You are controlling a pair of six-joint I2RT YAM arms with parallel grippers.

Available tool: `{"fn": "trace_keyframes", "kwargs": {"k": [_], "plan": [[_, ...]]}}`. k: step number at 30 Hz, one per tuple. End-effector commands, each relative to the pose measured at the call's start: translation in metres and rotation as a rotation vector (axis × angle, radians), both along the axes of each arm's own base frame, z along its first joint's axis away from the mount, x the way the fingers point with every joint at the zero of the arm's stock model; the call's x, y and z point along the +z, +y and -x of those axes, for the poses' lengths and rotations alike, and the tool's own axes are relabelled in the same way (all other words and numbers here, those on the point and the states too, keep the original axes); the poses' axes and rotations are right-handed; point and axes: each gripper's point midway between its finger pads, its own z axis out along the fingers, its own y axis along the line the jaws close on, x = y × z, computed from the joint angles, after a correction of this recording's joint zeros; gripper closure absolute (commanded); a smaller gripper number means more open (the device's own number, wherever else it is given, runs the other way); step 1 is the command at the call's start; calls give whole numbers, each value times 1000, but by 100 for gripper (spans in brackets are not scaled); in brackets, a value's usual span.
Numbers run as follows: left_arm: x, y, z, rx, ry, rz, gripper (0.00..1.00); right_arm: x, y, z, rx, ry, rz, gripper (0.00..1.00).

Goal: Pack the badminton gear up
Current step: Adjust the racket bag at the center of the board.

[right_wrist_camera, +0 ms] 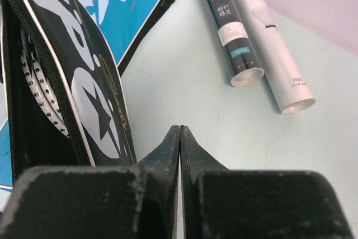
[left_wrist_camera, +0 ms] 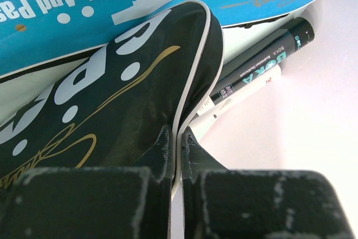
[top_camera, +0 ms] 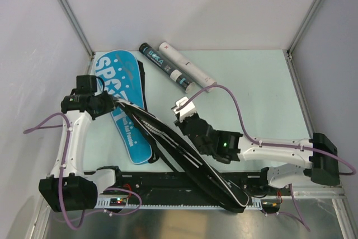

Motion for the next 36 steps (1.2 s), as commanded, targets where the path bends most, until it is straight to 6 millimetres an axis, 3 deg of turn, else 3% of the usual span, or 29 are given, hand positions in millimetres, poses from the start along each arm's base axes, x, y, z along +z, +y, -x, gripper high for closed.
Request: {"fn": "trace_keyframes", "kwargs": {"k": [1, 4, 9, 18, 23, 29, 36], "plan": [[-3, 16, -2, 79, 4, -33, 100, 31, 13, 21, 162, -11, -67, 94], [-1, 16, -4, 80, -1, -31, 100, 39, 33, 59, 285, 18, -133, 78], [2, 13, -6, 69, -6, -22, 100, 28, 73, 113, 449, 98, -196, 67], [5, 10, -5, 56, -16, -10, 100, -31, 112, 145, 497, 174, -138, 52], [6, 9, -4, 53, -21, -7, 100, -64, 120, 139, 429, 184, -85, 43], [8, 9, -3, 53, -27, -9, 100, -115, 103, 104, 222, 239, 27, 31], [11, 9, -3, 56, -38, -8, 100, -161, 86, 80, 101, 266, 138, 29]]}}
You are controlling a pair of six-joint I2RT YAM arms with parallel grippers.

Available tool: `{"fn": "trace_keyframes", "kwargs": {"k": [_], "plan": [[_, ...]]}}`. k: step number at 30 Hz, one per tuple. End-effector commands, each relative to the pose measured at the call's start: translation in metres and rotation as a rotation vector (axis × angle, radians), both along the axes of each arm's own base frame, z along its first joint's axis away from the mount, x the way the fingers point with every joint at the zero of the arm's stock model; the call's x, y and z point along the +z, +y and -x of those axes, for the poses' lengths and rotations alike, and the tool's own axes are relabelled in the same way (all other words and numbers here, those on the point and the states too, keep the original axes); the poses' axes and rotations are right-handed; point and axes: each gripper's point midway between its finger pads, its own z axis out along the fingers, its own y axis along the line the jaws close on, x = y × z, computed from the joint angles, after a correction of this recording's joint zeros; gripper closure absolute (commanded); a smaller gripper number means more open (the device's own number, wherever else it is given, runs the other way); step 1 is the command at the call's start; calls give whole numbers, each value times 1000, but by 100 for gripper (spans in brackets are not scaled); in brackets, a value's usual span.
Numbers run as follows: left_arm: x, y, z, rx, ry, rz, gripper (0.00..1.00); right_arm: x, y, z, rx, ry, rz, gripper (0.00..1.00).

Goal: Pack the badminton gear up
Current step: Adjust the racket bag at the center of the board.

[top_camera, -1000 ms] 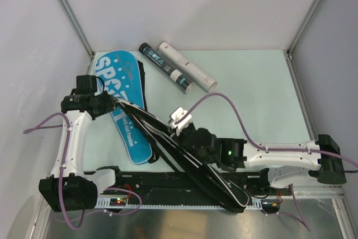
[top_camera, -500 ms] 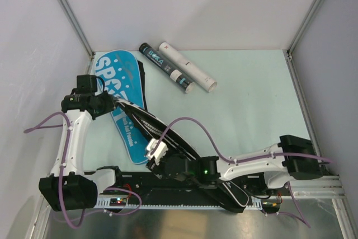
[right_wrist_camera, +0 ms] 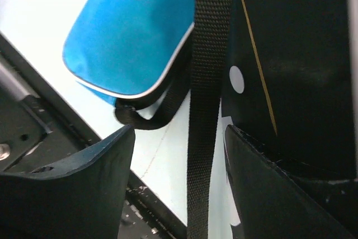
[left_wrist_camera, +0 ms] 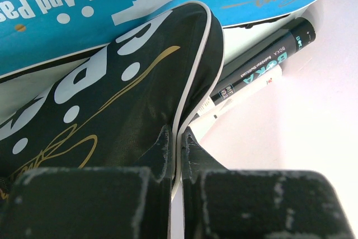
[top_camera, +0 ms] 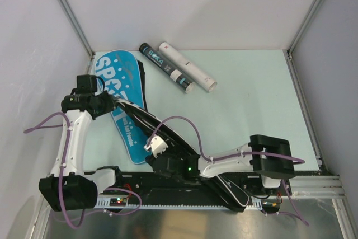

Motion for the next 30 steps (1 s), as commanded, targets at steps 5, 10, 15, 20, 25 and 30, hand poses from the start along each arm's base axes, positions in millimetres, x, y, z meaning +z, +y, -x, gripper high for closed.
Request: {"fn": "trace_keyframes", "kwargs": {"k": [5, 10, 15, 20, 25, 30], "plan": [[13, 9, -2, 58, -41, -10, 100, -36, -13, -27, -145, 3, 87, 29], [10, 11, -3, 64, -34, -18, 100, -34, -21, -24, -141, 10, 118, 68], [1, 15, 0, 66, -8, -40, 100, 26, -19, -7, 0, 69, 40, 99], [-7, 16, 4, 65, 11, -52, 100, 104, -43, -21, 21, 32, -90, 100], [-11, 18, 9, 68, 15, -71, 100, 152, -69, -65, -29, -14, -216, 100], [-17, 19, 14, 68, 29, -83, 100, 181, -85, -91, -24, -11, -351, 100]]}}
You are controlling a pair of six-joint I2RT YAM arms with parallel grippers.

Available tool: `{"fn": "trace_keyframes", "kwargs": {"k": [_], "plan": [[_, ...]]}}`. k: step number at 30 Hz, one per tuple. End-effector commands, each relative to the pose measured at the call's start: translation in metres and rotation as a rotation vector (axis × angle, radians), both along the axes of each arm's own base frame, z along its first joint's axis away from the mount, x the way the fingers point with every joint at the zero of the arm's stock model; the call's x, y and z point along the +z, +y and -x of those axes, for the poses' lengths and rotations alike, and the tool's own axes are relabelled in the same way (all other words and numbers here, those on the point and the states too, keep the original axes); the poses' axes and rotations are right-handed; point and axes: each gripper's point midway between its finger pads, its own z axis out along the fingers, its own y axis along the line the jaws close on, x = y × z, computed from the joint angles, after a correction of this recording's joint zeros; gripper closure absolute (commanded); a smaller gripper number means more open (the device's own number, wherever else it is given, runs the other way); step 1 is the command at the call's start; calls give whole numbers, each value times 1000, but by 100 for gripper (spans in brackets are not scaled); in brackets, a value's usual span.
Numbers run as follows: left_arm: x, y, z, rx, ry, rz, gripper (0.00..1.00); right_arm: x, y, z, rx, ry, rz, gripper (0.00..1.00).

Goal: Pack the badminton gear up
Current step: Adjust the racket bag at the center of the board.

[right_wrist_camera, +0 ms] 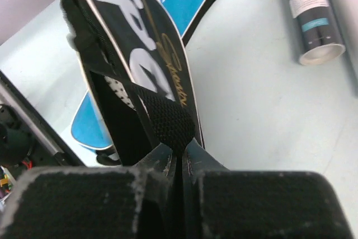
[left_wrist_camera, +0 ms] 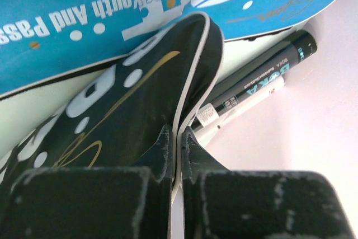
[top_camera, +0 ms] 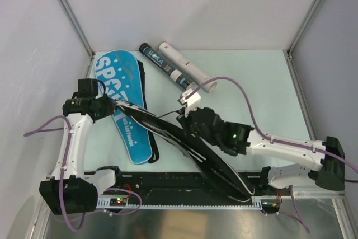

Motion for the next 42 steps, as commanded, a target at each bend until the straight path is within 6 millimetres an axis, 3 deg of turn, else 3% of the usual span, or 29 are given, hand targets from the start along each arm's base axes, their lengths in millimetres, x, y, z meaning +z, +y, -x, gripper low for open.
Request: {"fn": "trace_keyframes", "kwargs": {"k": [1, 4, 7, 11, 14, 19, 23, 26, 28, 33, 42], "plan": [[-6, 16, 7, 59, 18, -65, 100, 36, -9, -18, 40, -35, -138, 100], [-7, 16, 7, 58, 21, -64, 100, 45, -14, -29, 27, -44, -194, 100], [-7, 13, 7, 56, 22, -56, 100, 41, -24, -54, -49, -41, -210, 100], [-5, 9, 4, 42, 18, -43, 100, 8, -40, -104, -169, 17, -184, 100], [-4, 5, 3, 27, 16, -42, 100, -17, -41, -132, -183, 65, -187, 99], [-8, -9, 3, -15, 30, -14, 100, -33, -19, -146, -103, 112, -199, 85], [-9, -17, 3, -23, 34, 14, 100, -34, -9, -143, -98, 158, -161, 65], [-8, -18, 4, -7, 28, 20, 100, -29, -14, -130, -162, 208, -139, 43], [-8, -19, 4, -1, 27, 26, 100, -22, -19, -121, -206, 227, -150, 34], [-12, -23, 2, -13, 47, 43, 100, 7, -24, -105, -275, 202, -217, 30], [-14, -24, 4, -7, 51, 49, 100, 23, -9, -62, -179, 258, -246, 33]]}}
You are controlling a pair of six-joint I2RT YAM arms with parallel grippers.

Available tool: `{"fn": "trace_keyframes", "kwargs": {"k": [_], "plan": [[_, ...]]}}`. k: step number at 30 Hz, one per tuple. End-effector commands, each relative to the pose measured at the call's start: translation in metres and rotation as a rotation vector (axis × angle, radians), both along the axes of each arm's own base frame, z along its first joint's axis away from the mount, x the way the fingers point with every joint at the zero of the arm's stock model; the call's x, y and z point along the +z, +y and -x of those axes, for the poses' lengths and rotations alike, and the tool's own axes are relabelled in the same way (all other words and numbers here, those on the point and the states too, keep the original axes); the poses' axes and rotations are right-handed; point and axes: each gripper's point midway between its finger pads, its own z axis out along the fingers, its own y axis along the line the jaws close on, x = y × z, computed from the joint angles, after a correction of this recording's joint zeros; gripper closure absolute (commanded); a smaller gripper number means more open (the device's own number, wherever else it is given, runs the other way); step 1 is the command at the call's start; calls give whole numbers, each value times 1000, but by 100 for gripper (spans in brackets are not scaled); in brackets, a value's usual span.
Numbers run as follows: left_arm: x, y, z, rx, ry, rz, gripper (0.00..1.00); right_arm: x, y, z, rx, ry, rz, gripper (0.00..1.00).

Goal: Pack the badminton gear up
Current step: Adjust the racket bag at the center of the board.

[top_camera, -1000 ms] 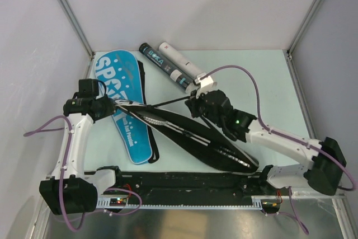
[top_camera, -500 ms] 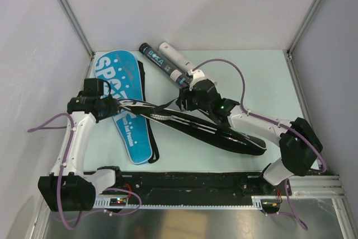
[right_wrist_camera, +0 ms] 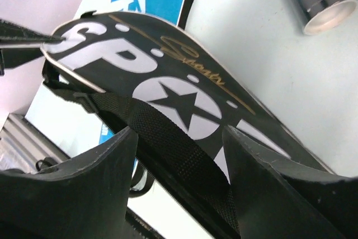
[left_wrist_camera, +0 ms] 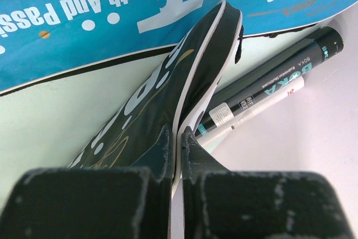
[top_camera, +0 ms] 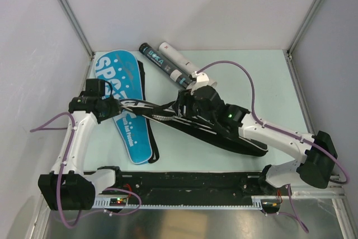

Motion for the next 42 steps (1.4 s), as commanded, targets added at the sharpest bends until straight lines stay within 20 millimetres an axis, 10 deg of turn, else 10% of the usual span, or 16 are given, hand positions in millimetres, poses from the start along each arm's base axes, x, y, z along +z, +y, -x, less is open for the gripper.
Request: {"fn": "trace_keyframes", "kwargs": {"k": [1, 14, 19, 35, 42], "plan": [[3, -6, 3, 19, 4, 38, 100, 31, 7, 21, 7, -30, -50, 34], [7, -9, 6, 15, -11, 57, 100, 22, -31, -12, -102, -93, 78, 41], [3, -11, 5, 7, 7, 66, 100, 30, -16, 17, 99, -186, 120, 41], [24, -27, 5, -27, -53, 95, 100, 20, 125, 113, 317, -674, -125, 44], [17, -32, 8, -52, -35, 110, 100, 7, 142, 102, 268, -726, -187, 43]]}}
